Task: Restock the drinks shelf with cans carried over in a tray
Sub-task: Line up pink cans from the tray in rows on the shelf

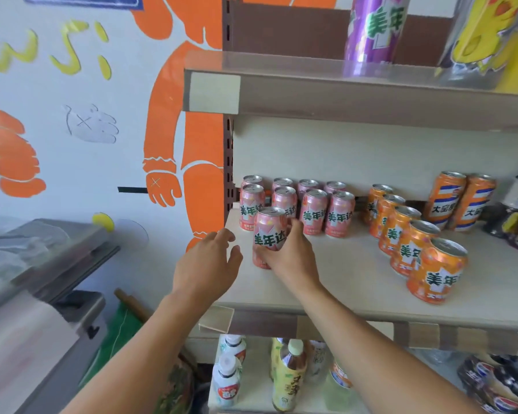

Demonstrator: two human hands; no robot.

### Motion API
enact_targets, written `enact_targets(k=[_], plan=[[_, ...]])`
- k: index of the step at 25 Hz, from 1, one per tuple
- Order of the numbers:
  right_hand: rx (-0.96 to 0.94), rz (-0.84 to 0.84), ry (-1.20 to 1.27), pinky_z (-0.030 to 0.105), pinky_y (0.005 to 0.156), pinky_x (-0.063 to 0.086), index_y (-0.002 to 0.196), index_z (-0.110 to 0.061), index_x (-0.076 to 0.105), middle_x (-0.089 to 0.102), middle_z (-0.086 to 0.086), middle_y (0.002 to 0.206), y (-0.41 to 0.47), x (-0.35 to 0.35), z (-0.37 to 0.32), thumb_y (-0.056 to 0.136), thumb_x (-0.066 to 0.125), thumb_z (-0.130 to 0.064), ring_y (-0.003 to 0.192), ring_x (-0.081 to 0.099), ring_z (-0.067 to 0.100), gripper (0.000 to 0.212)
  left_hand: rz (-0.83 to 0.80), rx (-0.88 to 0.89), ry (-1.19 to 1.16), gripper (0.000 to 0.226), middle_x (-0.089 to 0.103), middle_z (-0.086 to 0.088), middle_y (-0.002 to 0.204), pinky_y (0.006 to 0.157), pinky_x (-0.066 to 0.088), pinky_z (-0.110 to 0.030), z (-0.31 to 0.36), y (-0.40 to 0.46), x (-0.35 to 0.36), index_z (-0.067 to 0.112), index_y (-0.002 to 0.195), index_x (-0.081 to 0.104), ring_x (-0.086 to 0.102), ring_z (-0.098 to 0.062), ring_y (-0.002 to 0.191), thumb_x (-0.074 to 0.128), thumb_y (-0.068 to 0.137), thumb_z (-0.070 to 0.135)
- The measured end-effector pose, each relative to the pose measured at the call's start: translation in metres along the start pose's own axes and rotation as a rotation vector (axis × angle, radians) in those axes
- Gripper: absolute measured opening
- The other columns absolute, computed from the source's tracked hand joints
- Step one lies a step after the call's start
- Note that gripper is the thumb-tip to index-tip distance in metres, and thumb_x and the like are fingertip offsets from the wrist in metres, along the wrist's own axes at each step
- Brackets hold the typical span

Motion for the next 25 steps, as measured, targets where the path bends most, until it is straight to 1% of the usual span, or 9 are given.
enact_targets(k=[4, 8, 14, 19, 22, 25], plan=[[-0.017, -0.037, -0.028, 0.031, 0.088, 0.046, 0.127, -0.016, 0.043, 0.057, 0.001, 0.129, 0.028, 0.028, 0.004, 0.072, 0.083, -0.038, 0.117, 0.056, 0.023, 0.071, 0.006, -0.036, 0.01, 0.031, 0.061, 0.009, 0.117, 0.074, 0.053, -0.034, -0.013, 0.021, 0.006, 0.029, 0.122, 0.052, 0.06, -0.017, 0.101, 0.04, 0.097, 0.041], [-0.028, -0.018, -0.012, 0.029, 0.084, 0.042, 0.125, -0.015, 0.042, 0.056, 0.003, 0.13, 0.051, 0.047, 0.007, 0.07, 0.085, -0.032, 0.118, 0.054, 0.025, 0.072, -0.005, -0.06, 0.036, 0.031, 0.06, 0.009, 0.119, 0.075, 0.053, -0.035, -0.022, 0.037, 0.014, 0.029, 0.124, 0.051, 0.061, -0.017, 0.101, 0.04, 0.097, 0.042], [0.004, -0.009, -0.027, 0.032, 0.079, 0.047, 0.117, -0.015, 0.039, 0.058, 0.005, 0.12, 0.068, 0.065, 0.014, 0.068, 0.086, -0.035, 0.109, 0.058, 0.029, 0.071, -0.021, -0.071, 0.047, 0.032, 0.06, 0.01, 0.119, 0.076, 0.053, -0.035, -0.024, 0.05, 0.025, 0.03, 0.124, 0.051, 0.061, -0.019, 0.101, 0.04, 0.097, 0.043], [-0.021, 0.001, -0.029, 0.036, 0.083, 0.049, 0.12, -0.012, 0.041, 0.057, 0.006, 0.121, 0.071, 0.069, 0.014, 0.068, 0.087, -0.031, 0.11, 0.057, 0.028, 0.072, -0.033, -0.058, 0.055, 0.032, 0.06, 0.008, 0.118, 0.075, 0.053, -0.036, -0.026, 0.056, 0.029, 0.029, 0.123, 0.052, 0.06, -0.02, 0.101, 0.04, 0.097, 0.043], [-0.016, -0.009, -0.031, 0.037, 0.08, 0.049, 0.117, -0.014, 0.04, 0.057, 0.005, 0.118, 0.073, 0.072, 0.015, 0.069, 0.085, -0.03, 0.105, 0.059, 0.029, 0.068, -0.043, -0.056, 0.055, 0.032, 0.06, 0.007, 0.119, 0.076, 0.053, -0.037, -0.026, 0.055, 0.033, 0.029, 0.123, 0.052, 0.059, -0.02, 0.104, 0.041, 0.097, 0.042], [0.005, -0.014, -0.031, 0.036, 0.078, 0.048, 0.118, -0.016, 0.038, 0.057, 0.004, 0.118, 0.07, 0.073, 0.016, 0.071, 0.083, -0.032, 0.103, 0.06, 0.029, 0.066, -0.029, -0.037, 0.042, 0.03, 0.061, 0.01, 0.116, 0.075, 0.054, -0.037, -0.027, 0.051, 0.036, 0.03, 0.121, 0.053, 0.06, -0.018, 0.102, 0.041, 0.097, 0.042]])
Point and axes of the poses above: each hand's wrist, its own y-axis towards the middle knuckle, its own x-axis out of the palm, z = x × y, the point moved 1 cm from there along y, towards the middle knuckle
